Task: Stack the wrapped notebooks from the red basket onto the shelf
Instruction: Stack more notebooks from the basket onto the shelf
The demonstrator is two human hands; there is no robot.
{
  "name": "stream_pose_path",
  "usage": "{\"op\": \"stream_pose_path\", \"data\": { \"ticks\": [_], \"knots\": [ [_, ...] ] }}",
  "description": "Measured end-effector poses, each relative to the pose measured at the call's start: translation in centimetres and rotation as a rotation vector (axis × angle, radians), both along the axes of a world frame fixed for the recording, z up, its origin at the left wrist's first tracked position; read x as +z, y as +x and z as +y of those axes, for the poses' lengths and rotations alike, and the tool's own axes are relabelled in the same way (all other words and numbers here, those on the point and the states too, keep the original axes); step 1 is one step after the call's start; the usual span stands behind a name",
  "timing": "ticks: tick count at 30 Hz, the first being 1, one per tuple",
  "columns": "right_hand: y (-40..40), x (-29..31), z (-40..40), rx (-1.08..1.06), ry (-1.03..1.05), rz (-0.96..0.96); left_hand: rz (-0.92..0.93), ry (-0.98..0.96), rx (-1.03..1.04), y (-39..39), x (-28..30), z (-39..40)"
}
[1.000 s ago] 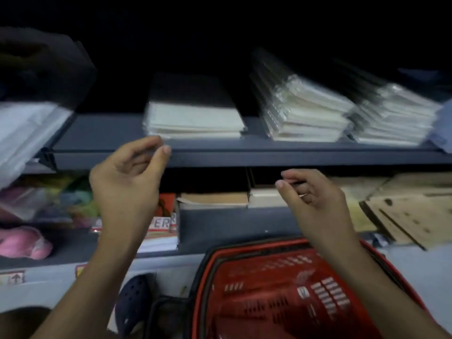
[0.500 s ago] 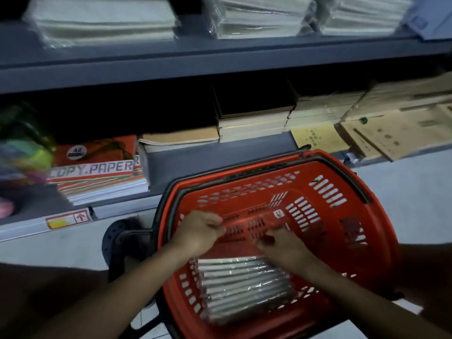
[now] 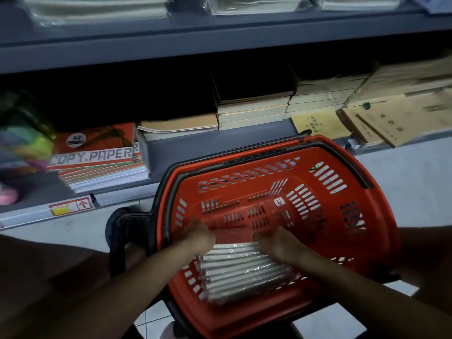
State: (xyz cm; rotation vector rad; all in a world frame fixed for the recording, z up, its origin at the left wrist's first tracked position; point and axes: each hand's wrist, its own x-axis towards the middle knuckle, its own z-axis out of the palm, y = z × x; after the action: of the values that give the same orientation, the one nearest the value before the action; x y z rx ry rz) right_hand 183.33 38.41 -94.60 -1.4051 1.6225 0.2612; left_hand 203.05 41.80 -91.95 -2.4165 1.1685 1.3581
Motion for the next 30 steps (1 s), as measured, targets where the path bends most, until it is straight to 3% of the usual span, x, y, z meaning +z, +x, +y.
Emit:
{"op": "stream_pose_path", "data": {
  "ticks": [7,13,19,24,30],
  "knots": [
    [-0.6,5.3,1.4,-0.269,-0.071,-0.138,0.199,-0.164,0.250,0.5,4.8,1.1],
    [-1.5,14.3,2.4,-0.627,0.033,-0.564,0.534,-0.467,0.602,1.9,11.3,3.1],
    [-2.1,23.1,4.5,-0.771,0.050,-0.859,0.910,-0.628,0.817,3.0,17.0,6.3],
    [-2.0,26.3,6.7,-0.802,-0.130,-0.924,1.136,-0.721,0.743,3.5,19.9,8.0],
    [-1.4,28.2,7.4,-0.494,-0.370,-0.953,1.285,-0.898,0.546,5.2,21.7,8.8]
  ]
}}
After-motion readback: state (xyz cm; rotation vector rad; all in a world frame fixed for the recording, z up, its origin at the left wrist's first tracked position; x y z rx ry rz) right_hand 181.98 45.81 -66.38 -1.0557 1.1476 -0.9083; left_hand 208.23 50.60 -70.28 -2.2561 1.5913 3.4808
